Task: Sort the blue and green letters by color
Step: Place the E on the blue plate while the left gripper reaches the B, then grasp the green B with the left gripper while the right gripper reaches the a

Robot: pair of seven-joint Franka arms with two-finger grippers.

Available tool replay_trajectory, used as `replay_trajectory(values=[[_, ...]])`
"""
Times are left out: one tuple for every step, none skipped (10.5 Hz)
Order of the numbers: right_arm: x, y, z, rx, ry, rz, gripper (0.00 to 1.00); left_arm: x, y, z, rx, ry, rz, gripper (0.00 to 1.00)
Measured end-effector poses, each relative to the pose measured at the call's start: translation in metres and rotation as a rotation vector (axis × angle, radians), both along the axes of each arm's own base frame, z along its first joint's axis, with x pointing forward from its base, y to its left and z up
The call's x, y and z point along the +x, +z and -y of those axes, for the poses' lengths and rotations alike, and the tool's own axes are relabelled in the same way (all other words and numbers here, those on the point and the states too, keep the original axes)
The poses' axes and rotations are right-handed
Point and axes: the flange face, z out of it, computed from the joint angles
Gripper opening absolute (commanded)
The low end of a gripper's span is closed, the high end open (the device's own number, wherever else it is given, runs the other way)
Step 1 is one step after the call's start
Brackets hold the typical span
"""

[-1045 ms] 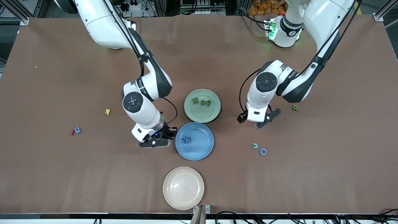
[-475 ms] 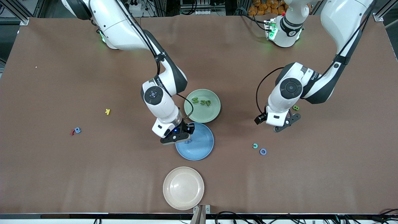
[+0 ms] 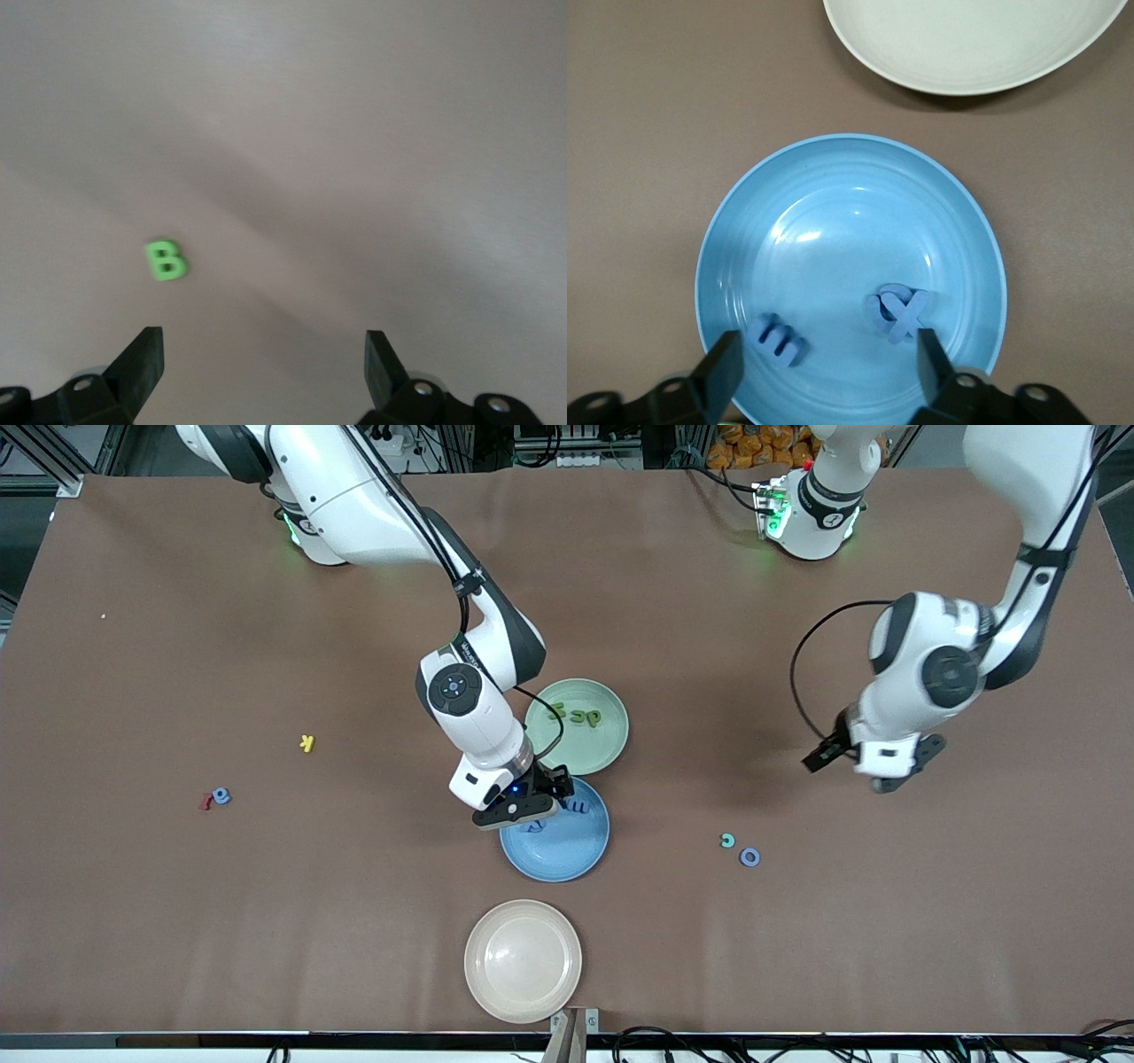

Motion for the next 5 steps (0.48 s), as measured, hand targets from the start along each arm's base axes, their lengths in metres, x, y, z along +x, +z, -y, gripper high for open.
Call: replay_trajectory(values=[[0.002,0.001,0.002,0.0,-0.003,0.003,1.0,-0.01,0.003,-0.024,-0.014,0.032,-0.011,1.0],[0.006,0.003,0.006,0.001,-0.01,0.007,1.0,-0.019,0.0,-0.041,-0.014,0.065,-0.017,1.0],[0.011,0.004,0.012,0.0,-0.02,0.008,1.0,-0.027,-0.008,-0.053,-0.018,0.095,-0.018,1.0],[0.017,0.004,0.022,-0.006,-0.027,0.005,1.0,-0.034,-0.019,-0.061,-0.021,0.114,-0.011,1.0],[0.024,0.002,0.034,-0.02,-0.022,-0.007,1.0,-0.04,-0.029,-0.07,-0.022,0.135,0.003,1.0]])
